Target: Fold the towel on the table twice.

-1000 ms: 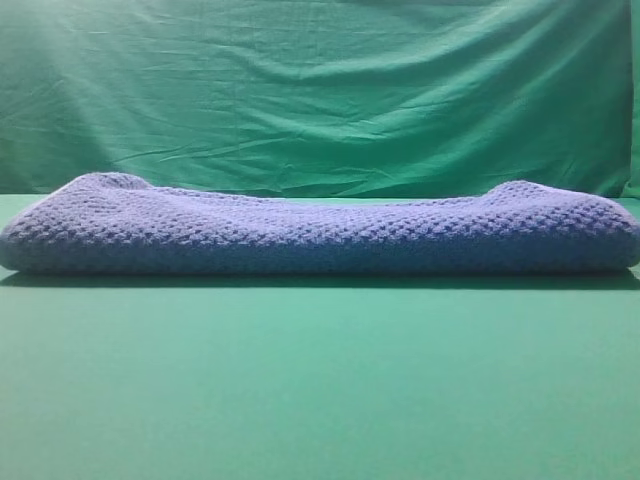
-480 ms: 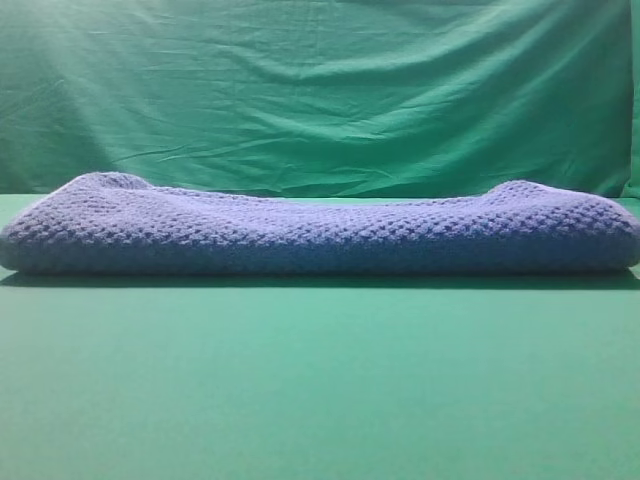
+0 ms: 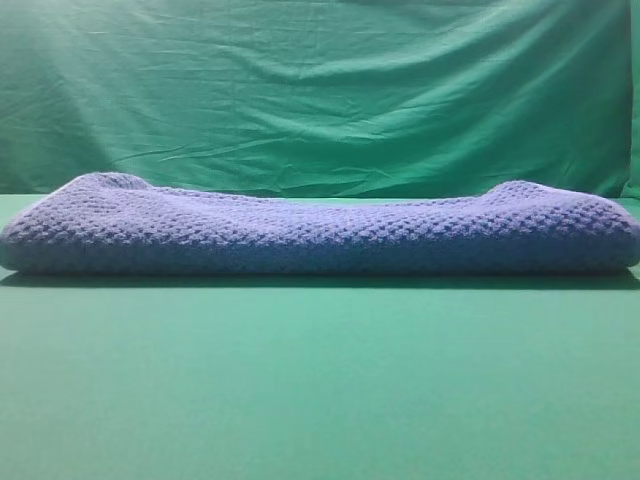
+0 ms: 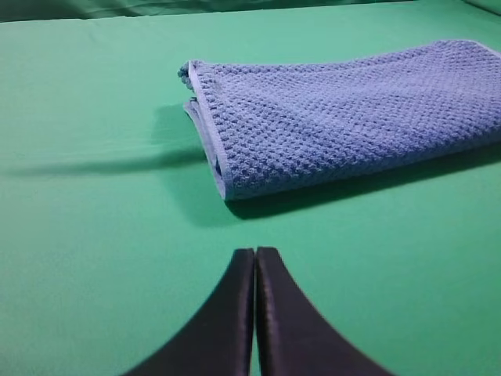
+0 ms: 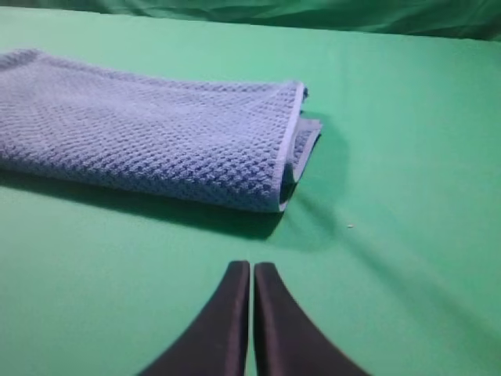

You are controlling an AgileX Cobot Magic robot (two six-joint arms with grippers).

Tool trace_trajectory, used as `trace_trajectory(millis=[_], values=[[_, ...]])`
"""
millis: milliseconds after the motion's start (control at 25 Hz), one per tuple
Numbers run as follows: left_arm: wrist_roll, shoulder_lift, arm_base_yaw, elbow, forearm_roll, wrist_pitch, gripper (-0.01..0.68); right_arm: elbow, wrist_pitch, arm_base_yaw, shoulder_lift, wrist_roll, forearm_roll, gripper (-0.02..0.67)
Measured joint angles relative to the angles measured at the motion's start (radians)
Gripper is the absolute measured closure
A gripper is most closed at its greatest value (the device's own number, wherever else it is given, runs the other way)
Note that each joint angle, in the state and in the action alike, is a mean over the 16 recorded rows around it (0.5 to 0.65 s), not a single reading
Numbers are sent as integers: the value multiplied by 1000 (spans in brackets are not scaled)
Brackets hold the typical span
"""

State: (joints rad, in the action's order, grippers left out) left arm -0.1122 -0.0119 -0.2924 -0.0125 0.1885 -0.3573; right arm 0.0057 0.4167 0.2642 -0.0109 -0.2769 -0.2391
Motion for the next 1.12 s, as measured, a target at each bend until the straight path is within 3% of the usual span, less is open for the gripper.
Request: trace_trajectory(millis=[440, 1120], values=[[0, 0, 18, -1, 1, 6, 673, 17, -20, -13, 0, 0, 1, 649], [0, 0, 209, -1, 4, 8, 673, 18, -23, -142, 0, 0, 1, 649]])
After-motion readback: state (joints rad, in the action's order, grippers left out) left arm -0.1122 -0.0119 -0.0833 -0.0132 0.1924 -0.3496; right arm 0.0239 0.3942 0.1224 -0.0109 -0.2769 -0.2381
